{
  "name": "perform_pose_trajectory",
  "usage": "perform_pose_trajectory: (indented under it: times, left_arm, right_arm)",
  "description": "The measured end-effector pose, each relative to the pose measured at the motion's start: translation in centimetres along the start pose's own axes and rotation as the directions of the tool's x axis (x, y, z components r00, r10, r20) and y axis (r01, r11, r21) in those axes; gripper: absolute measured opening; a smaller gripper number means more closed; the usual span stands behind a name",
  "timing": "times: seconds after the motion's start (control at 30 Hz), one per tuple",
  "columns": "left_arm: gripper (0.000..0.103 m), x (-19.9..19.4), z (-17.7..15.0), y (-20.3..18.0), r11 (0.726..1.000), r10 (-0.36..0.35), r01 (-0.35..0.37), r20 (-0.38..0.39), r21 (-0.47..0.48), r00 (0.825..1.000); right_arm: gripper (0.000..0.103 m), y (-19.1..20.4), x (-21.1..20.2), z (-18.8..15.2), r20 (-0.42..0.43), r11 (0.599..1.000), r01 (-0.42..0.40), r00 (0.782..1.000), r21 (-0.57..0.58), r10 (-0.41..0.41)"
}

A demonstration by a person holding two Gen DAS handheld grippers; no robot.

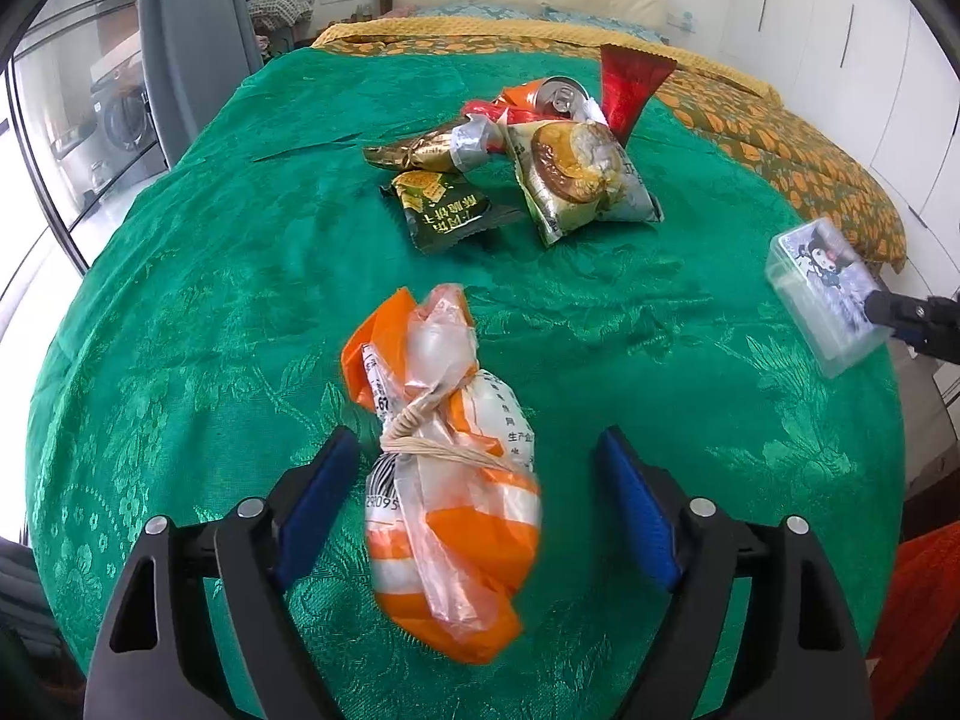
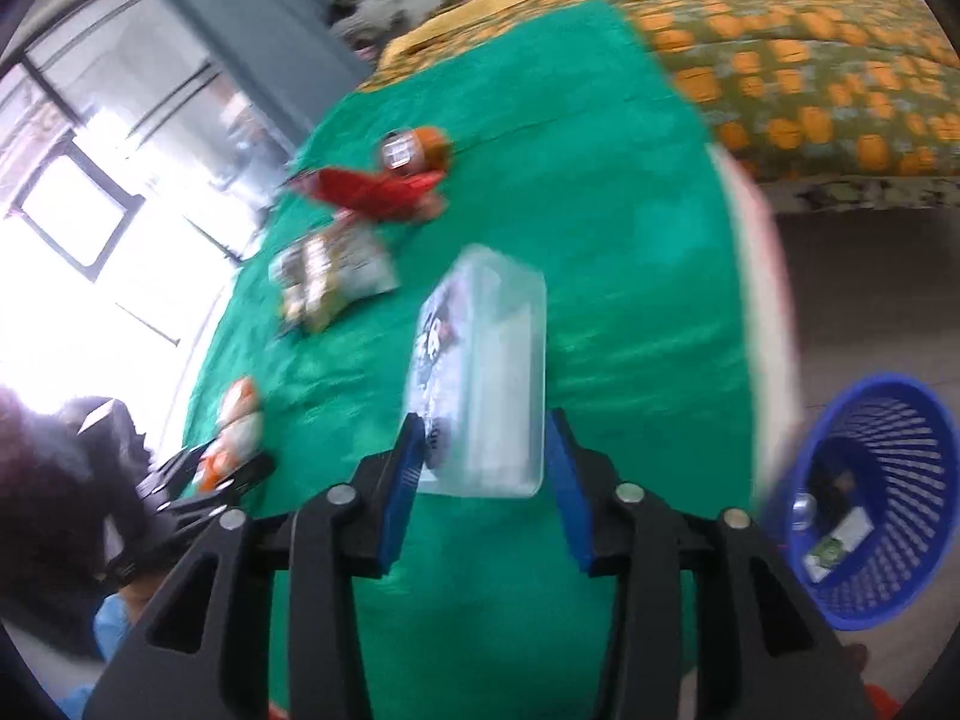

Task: Collect trash
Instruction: 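Carry bag and clear box over the wastebasket with both tools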

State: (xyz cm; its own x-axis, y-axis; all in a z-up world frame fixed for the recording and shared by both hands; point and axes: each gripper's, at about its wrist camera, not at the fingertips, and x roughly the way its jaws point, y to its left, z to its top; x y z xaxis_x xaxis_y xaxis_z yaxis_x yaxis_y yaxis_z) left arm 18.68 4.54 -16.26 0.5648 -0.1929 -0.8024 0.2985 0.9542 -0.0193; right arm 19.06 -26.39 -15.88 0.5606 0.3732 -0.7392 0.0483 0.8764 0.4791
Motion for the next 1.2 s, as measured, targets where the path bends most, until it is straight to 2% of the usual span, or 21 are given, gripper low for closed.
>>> perform_pose_trajectory:
  times: [0.07,0.1,0.17,0.23,0.3,0.43,0.5,0.63,0.67,0.7,0.73,0.8,0.83,1.0,1.2]
  left_arm:
    - [0.084,-0.2,-0.1,0.2,1.0,-0.014,0.014,0.0,-0.006,1.0]
    - [0.085,-0.3,-0.2,0.3,1.0,-0.016,0.016,-0.001,-0.011,1.0]
    - [0.086,-0.8,-0.7,0.8,0.999,-0.033,0.033,-0.004,-0.027,0.999]
    - [0.087,-1.4,-1.1,1.6,0.997,-0.06,0.06,-0.003,-0.048,0.998]
    - [0.088,-2.0,-1.3,2.4,0.994,-0.089,0.089,-0.002,-0.071,0.996]
    - [0.089,-2.7,-1.2,3.2,0.99,-0.118,0.117,-0.003,-0.074,0.993]
    - [0.089,-2.6,-1.0,2.8,0.994,-0.098,0.097,-0.017,-0.051,0.995]
    - [0.089,-1.8,-0.5,1.8,0.999,-0.04,0.039,-0.028,-0.026,0.999]
    - [0.087,-1.6,-0.3,1.8,0.999,-0.031,0.03,-0.03,-0.031,0.999]
    - [0.085,-1.3,-0.1,1.7,0.999,-0.026,0.024,-0.033,-0.039,0.999]
    - [0.078,-1.0,0.2,1.6,0.999,-0.019,0.018,-0.037,-0.041,0.999]
    - [0.059,-0.5,0.4,1.4,0.999,0.0,-0.001,-0.047,-0.032,0.999]
    - [0.045,-0.4,0.4,1.2,1.0,0.009,-0.01,-0.049,-0.026,0.999]
    - [0.042,-1.4,0.3,0.9,0.999,-0.021,0.019,-0.031,-0.049,0.999]
    - [0.042,-3.1,0.0,-1.9,0.996,-0.088,0.088,-0.009,-0.029,0.996]
  right_arm:
    - [0.046,-0.3,-0.1,0.3,-0.006,1.0,0.027,1.0,-0.001,-0.027]
    - [0.061,-0.3,-0.2,0.5,-0.005,0.997,0.069,0.998,-0.017,-0.069]
    - [0.076,0.1,-0.7,0.5,0.011,0.99,0.128,0.992,-0.051,-0.127]
    - [0.079,0.6,-1.1,0.5,0.019,0.984,0.157,0.988,-0.088,-0.156]
    - [0.089,1.8,-0.7,0.6,0.018,0.972,0.188,0.982,-0.144,-0.187]
    - [0.089,4.1,1.7,0.7,-0.014,0.934,0.262,0.962,-0.243,-0.273]
    - [0.089,4.8,3.3,1.0,-0.013,0.905,0.322,0.941,-0.277,-0.339]
    - [0.088,5.2,4.8,1.5,-0.026,0.881,0.376,0.916,-0.286,-0.4]
    - [0.085,5.1,4.9,1.6,-0.024,0.879,0.385,0.913,-0.282,-0.407]
    - [0.071,5.0,5.0,1.7,-0.028,0.879,0.386,0.912,-0.28,-0.41]
    - [0.063,4.7,5.2,1.7,-0.038,0.88,0.385,0.911,-0.278,-0.41]
    - [0.063,4.3,4.6,1.6,-0.04,0.892,0.363,0.921,-0.267,-0.387]
    - [0.063,4.3,4.4,1.6,-0.036,0.894,0.359,0.924,-0.268,-0.381]
    - [0.063,4.5,2.0,0.5,0.0,0.916,0.296,0.951,-0.271,-0.308]
    - [0.063,4.2,-0.1,-1.2,0.0,0.949,0.188,0.981,-0.253,-0.195]
